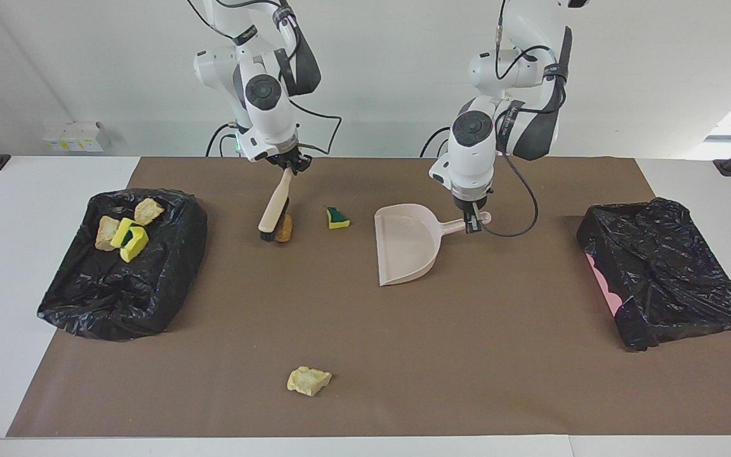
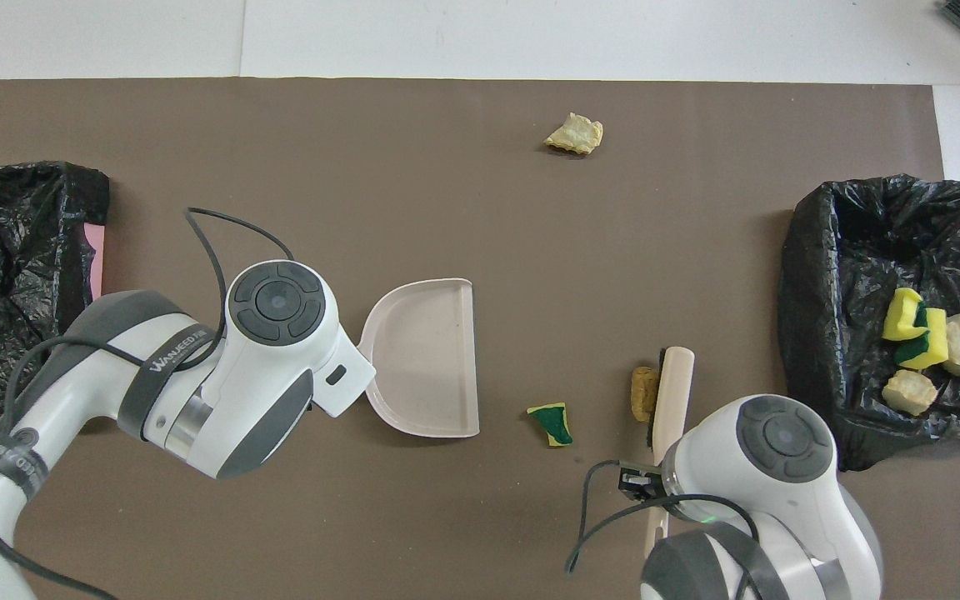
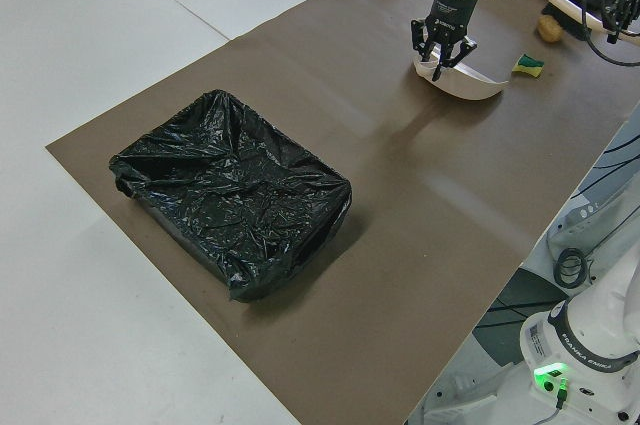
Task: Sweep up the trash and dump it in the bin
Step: 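Lower the dustpan near the green scrap while the right gripper brings the brush, then sweep the crust and green scrap into the dustpan with the right gripper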
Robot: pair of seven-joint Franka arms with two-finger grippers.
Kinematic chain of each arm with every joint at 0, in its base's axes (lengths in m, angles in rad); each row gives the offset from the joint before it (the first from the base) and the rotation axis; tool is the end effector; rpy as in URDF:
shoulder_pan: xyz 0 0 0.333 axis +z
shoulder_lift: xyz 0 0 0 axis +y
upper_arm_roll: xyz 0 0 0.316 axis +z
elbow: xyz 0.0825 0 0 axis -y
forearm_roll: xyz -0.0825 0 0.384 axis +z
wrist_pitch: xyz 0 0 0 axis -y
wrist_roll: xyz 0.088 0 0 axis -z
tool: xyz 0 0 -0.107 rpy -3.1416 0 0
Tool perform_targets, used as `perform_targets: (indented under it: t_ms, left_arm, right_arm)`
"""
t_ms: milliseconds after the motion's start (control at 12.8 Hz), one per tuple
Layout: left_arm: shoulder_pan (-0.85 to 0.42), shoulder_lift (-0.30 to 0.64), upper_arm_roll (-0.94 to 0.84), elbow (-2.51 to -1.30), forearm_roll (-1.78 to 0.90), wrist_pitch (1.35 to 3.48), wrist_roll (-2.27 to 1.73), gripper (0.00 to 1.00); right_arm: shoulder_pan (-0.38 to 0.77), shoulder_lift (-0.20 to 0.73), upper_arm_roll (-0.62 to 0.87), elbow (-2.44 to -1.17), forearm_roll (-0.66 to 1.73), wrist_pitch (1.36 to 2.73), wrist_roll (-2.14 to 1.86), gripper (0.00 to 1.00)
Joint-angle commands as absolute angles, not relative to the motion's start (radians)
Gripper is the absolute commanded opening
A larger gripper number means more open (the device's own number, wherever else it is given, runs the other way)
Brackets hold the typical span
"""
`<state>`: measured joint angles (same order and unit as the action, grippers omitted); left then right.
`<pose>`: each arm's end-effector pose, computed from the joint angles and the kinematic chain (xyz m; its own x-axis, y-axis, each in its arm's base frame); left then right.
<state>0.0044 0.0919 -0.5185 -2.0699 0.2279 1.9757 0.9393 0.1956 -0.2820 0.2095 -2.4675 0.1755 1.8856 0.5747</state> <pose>0.4815 -0.2517 0.3804 0.0004 -0.9752 -0.2215 -0.9982 -0.0136 0.0579 0.3684 0.1712 0.3749 0.9167 -0.2650 -0.2990 -0.2486 -0.9642 0.0926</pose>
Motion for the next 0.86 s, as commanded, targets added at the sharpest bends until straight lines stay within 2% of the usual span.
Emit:
perform_targets:
  t_ms: [0, 313, 392, 470, 548, 783]
  left_arm:
    - [0.002, 0.023, -0.508, -2.152, 0.216, 2.006, 0.908, 0.00]
    - [-0.002, -0.012, -0.508, -2.201, 0.216, 2.019, 0.829, 0.00]
    - [-0.002, -0.012, -0.508, -2.200, 0.216, 2.020, 0.827, 0.06]
    - [-0.002, -0.011, -0.508, -2.200, 0.216, 2.023, 0.827, 0.16]
    - [-0.002, -0.012, -0.508, -2.200, 0.216, 2.023, 0.828, 0.21]
    - [-0.002, -0.011, -0.509, -2.201, 0.216, 2.034, 0.827, 0.22]
  right_arm:
    - [0.177, -0.232, 0.206, -2.375, 0.181, 1.774, 0.595, 0.00]
    - [0.114, -0.302, 0.204, -2.468, 0.127, 1.761, 0.559, 0.00]
    - [0.106, -0.320, 0.204, -2.497, 0.127, 1.776, 0.511, 0.00]
    - [0.097, -0.324, 0.209, -2.509, 0.127, 1.787, 0.497, 0.00]
    - [0.109, -0.324, 0.210, -2.541, 0.127, 1.834, 0.499, 0.00]
    - [0.184, -0.308, 0.212, -2.560, 0.147, 1.913, 0.500, 0.00]
